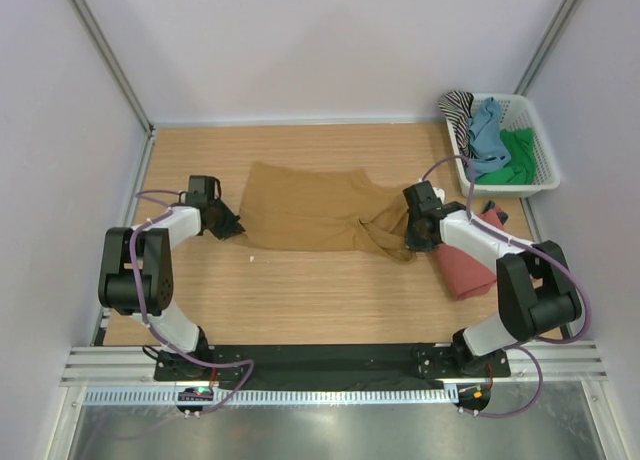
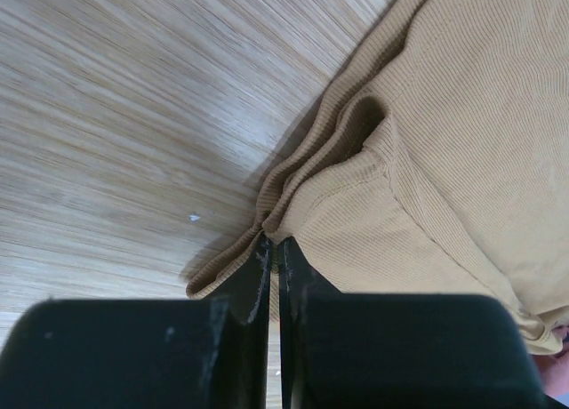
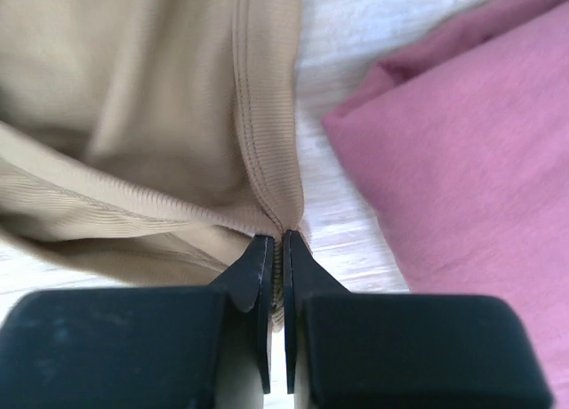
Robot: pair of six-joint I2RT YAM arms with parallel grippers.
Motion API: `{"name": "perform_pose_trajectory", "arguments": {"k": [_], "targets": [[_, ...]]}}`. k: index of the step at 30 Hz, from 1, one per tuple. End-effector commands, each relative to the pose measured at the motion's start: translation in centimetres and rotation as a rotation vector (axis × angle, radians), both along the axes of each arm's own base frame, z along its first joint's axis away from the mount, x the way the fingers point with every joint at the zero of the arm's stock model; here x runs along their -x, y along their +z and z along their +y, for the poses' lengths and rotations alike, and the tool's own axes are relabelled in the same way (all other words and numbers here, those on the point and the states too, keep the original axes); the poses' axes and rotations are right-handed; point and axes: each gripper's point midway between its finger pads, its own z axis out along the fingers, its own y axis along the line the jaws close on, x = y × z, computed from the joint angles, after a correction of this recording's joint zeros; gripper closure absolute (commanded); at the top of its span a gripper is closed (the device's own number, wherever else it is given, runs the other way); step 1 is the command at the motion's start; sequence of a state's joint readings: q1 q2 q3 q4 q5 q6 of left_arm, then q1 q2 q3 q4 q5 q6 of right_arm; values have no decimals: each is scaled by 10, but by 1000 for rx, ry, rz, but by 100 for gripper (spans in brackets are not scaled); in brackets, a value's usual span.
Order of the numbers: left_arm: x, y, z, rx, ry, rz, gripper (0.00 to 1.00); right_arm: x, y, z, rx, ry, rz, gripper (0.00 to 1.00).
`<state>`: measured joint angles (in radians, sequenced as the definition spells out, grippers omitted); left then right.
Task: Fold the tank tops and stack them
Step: Fold the tank top
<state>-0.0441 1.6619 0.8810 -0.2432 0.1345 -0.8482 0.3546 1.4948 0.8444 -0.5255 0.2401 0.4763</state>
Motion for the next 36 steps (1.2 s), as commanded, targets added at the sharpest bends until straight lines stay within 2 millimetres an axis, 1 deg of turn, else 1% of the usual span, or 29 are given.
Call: {"name": "perform_pose_trajectory", "arguments": {"k": [1, 2, 3, 5, 6, 8, 9, 11, 12, 13, 14, 15, 16, 17, 18, 19, 20, 22, 25, 26, 28, 30, 31, 32, 36], "targets": [[-10, 5, 17, -49, 24, -19, 100, -23, 27, 11, -137, -34, -47, 96], [-11, 6, 18, -54, 27, -21, 100, -26, 33, 11, -151, -43, -47, 94], [-10, 5, 20, -57, 33, -16, 100, -28, 35, 9, -160, -54, -42, 91], [-10, 7, 21, -58, 34, -23, 100, -35, 40, 3, -177, -83, -41, 82], [-10, 7, 21, -59, 33, -23, 100, -37, 40, 2, -180, -90, -41, 76], [-10, 7, 20, -55, 31, -23, 100, -42, 35, -4, -199, -118, -18, 72], [-10, 7, 20, -56, 29, -21, 100, -44, 34, -7, -206, -128, -11, 68], [-10, 7, 21, -57, 30, -23, 100, -48, 28, -11, -211, -156, 5, 52], [-10, 8, 20, -56, 27, -25, 100, -50, 29, -15, -209, -167, -3, 45], [-11, 9, 20, -56, 26, -29, 100, -52, 30, -17, -203, -171, -15, 37], [-11, 9, 20, -58, 27, -29, 100, -51, 31, -19, -193, -176, -24, 36], [-11, 11, 20, -58, 26, -34, 100, -53, 39, -24, -179, -185, -60, 36], [-10, 11, 21, -60, 25, -34, 100, -52, 42, -24, -179, -177, -76, 36], [-10, 11, 21, -62, 26, -36, 100, -50, 42, -24, -174, -152, -86, 36], [-11, 13, 21, -63, 27, -41, 100, -50, 52, -21, -193, -128, -118, 37], [-11, 13, 21, -63, 27, -42, 100, -47, 54, -19, -198, -102, -123, 40], [-11, 14, 21, -62, 25, -45, 100, -45, 55, -14, -211, -67, -132, 41], [-12, 14, 21, -60, 26, -45, 100, -42, 62, -5, -209, 2, -149, 42], [-12, 15, 22, -66, 31, -47, 100, -40, 65, 7, -196, 69, -168, 42], [-13, 15, 24, -70, 37, -46, 100, -39, 65, 15, -190, 101, -167, 44], [-13, 13, 23, -59, 40, -41, 100, -37, 62, 25, -187, 138, -155, 46], [-12, 8, 20, -37, 33, -26, 100, -33, 57, 39, -183, 179, -125, 50], [-12, 8, 20, -37, 33, -25, 100, -32, 56, 43, -183, 191, -114, 50], [-11, 7, 20, -37, 33, -22, 100, -29, 53, 53, -181, 216, -97, 50], [-10, 11, 24, -60, 45, -34, 100, -21, 43, 68, -175, 271, -54, 46]]}}
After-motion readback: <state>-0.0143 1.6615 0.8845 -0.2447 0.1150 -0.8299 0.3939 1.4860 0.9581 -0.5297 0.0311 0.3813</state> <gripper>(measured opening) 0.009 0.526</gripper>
